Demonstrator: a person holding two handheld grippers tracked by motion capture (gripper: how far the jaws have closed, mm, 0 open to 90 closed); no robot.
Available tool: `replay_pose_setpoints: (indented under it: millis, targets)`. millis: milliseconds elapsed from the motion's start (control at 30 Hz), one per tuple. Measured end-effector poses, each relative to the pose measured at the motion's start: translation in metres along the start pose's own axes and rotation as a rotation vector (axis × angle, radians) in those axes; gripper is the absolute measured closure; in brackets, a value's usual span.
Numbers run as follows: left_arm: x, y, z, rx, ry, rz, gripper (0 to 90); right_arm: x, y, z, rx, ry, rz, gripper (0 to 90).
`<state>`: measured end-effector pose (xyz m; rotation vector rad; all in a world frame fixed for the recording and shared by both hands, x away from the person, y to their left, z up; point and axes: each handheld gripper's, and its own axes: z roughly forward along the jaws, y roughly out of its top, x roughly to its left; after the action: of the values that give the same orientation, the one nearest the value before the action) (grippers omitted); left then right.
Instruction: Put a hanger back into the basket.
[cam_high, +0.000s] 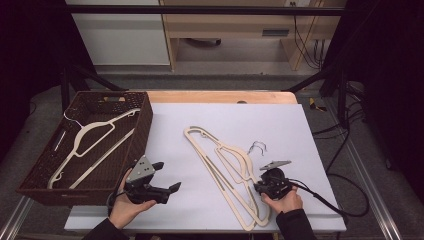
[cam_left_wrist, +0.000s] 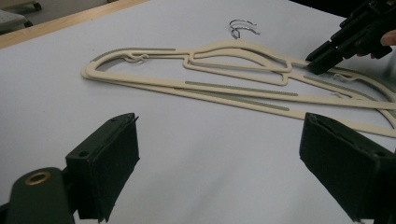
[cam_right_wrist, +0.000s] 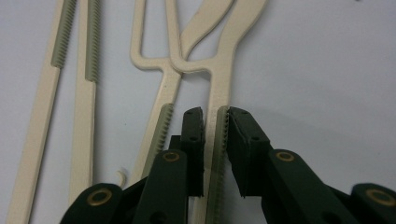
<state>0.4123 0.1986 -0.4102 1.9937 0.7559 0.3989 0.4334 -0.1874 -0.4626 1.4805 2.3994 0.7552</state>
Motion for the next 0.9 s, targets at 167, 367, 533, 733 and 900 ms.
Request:
replay_pose_setpoints:
  millis: [167, 367, 533, 733, 900]
  targets:
    - [-0.001, 0.002, 0.002, 0.005, -0.003, 0.004, 11.5, -0.004, 0.002, 0.000, 0.009, 0.010, 0.029, 78.9]
    - [0.000, 0.013, 0.010, 0.009, -0.010, 0.016, 11.6, -0.008, 0.005, -0.009, -0.031, 0.047, 0.052, 79.8]
    - [0.000, 0.027, 0.022, 0.021, -0.033, 0.017, 11.4, -0.011, 0.006, -0.020, -0.077, 0.040, -0.028, 79.9]
    - [-0.001, 0.048, 0.045, 0.028, -0.044, 0.023, 11.2, -0.006, 0.008, -0.028, -0.106, 0.042, -0.062, 79.9]
    - [0.002, 0.065, 0.080, 0.053, -0.052, 0.031, 11.4, -0.004, 0.009, -0.035, -0.133, 0.046, -0.087, 80.0]
